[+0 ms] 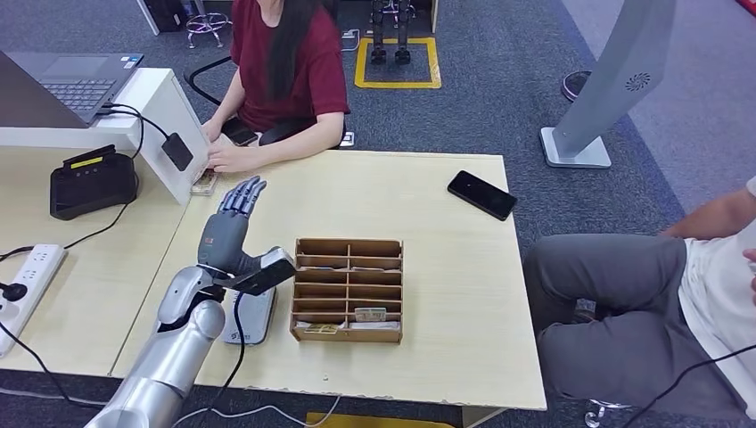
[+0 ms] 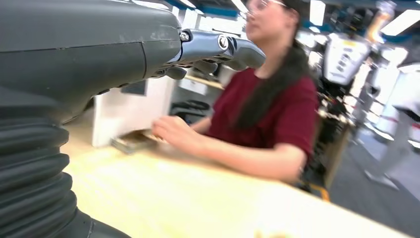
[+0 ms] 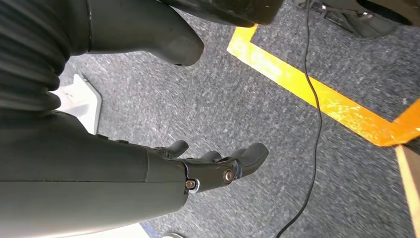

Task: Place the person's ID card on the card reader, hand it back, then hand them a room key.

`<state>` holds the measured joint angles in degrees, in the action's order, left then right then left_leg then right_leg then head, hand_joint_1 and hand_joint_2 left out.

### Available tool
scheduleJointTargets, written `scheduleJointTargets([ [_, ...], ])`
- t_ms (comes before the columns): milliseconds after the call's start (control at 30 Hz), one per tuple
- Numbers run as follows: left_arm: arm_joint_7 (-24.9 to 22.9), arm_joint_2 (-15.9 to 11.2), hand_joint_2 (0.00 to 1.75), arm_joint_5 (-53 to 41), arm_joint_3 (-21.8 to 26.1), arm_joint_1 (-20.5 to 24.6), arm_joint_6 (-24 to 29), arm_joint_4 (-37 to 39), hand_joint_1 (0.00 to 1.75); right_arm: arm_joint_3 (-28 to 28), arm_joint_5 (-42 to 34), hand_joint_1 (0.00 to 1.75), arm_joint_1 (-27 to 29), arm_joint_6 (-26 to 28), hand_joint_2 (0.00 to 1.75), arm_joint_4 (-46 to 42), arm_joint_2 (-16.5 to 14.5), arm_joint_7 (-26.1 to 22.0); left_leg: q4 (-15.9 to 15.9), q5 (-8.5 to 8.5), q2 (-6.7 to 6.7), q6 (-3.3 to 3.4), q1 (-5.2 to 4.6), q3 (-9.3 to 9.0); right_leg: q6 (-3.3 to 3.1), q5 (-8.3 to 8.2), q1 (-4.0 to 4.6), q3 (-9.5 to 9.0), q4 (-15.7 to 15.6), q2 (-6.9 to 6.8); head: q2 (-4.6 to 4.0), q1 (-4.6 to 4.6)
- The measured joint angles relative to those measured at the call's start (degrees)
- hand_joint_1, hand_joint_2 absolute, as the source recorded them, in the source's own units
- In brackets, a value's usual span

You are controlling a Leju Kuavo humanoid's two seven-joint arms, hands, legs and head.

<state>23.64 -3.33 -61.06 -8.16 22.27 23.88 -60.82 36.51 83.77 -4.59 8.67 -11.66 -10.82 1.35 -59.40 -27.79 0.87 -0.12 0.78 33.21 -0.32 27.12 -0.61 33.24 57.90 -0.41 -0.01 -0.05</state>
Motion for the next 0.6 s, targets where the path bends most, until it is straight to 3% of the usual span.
scheduleJointTargets([
  [333, -2.26, -4.16, 1.75, 4.11, -18.69, -5.80, -7.34, -13.87, 0.00, 2.21, -1.21, 0.00, 0.41, 0.84, 1.75, -0.01, 0.00, -0.33, -0.01, 0.01, -0.08, 0.01, -0.01, 0.03, 0.01, 0.00, -0.01, -0.01, 0.00, -0.08, 0.00, 0.01],
  [600, -2.60, -6.33, 1.75, 5.36, -23.54, -6.24, -7.21, -20.20, 0.00, 2.96, -1.36, 0.00, 0.64, 0.43, 1.75, -0.01, 0.00, -0.36, 0.00, 0.01, -0.08, 0.00, 0.01, 0.02, 0.01, 0.00, 0.00, 0.00, 0.00, -0.08, 0.01, 0.01],
])
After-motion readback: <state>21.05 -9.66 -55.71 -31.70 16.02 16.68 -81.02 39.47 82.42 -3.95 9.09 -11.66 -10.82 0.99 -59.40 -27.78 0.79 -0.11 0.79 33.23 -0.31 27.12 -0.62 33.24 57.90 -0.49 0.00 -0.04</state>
